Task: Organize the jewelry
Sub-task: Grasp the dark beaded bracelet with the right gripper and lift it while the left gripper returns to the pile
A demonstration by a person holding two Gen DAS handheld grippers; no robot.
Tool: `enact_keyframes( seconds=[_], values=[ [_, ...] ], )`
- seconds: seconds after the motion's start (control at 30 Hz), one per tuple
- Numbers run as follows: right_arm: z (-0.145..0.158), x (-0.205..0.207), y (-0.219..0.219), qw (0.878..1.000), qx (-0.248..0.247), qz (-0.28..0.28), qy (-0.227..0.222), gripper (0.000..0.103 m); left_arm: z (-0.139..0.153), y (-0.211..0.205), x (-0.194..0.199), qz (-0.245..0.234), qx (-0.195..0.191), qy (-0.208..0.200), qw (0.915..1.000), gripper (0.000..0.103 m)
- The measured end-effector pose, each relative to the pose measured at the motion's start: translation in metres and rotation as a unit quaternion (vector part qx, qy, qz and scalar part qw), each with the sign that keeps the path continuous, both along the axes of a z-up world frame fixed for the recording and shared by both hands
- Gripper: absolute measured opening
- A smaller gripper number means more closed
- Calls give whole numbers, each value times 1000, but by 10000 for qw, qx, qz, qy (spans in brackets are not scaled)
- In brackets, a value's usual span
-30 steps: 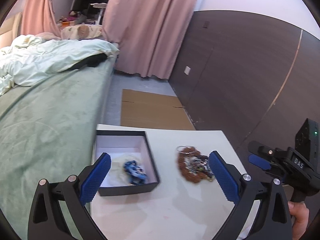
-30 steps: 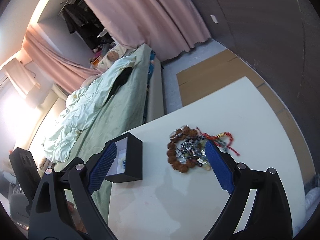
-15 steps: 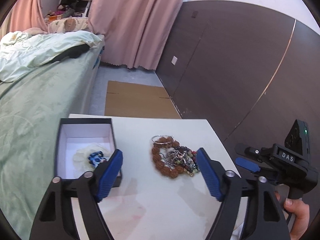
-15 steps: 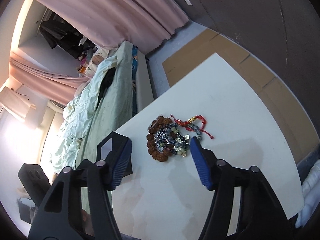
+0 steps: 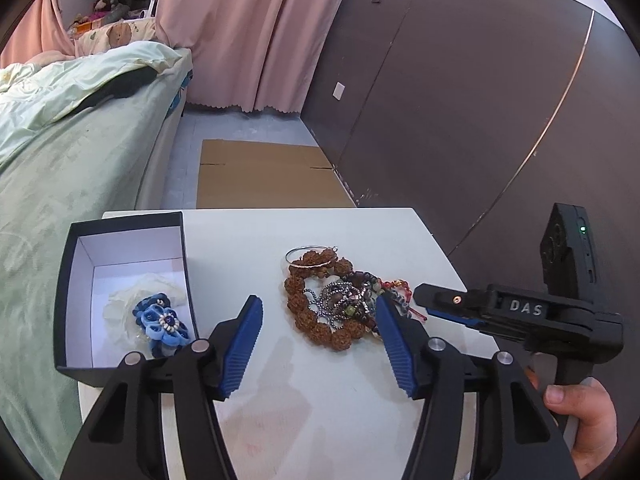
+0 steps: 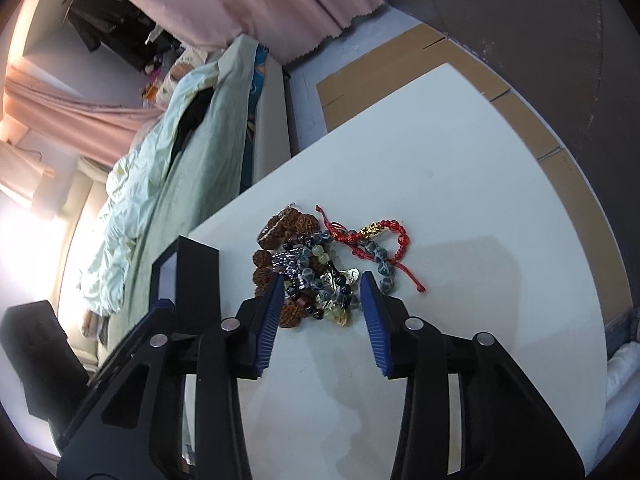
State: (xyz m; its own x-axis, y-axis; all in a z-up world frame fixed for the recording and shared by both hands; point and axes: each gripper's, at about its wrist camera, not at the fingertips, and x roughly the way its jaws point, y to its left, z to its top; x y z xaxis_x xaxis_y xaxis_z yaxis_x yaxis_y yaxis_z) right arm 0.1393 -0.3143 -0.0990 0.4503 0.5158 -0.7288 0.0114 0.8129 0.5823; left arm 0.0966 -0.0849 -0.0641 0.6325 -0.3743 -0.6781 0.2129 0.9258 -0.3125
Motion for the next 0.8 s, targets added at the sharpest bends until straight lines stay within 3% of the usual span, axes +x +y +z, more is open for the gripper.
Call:
enact_keyframes(
  seconds=[0.37,0.4,0.47,0.8],
  values=[
    [-25,23,20,9987,-393,253,179,32,-8,4,23,53,-97,91,9999,56],
    [-25,24,20,9989,-362,251,164,30,-9,4,25,56,-102,100,9999,56],
    [-23,25,20,9990,-290,304,156,8,-11,4,28,61,-117,123,9998,56],
    [8,12,3,9974,620,295,-228,8,-15,2,32,55,-124,174,9998,56]
  ],
)
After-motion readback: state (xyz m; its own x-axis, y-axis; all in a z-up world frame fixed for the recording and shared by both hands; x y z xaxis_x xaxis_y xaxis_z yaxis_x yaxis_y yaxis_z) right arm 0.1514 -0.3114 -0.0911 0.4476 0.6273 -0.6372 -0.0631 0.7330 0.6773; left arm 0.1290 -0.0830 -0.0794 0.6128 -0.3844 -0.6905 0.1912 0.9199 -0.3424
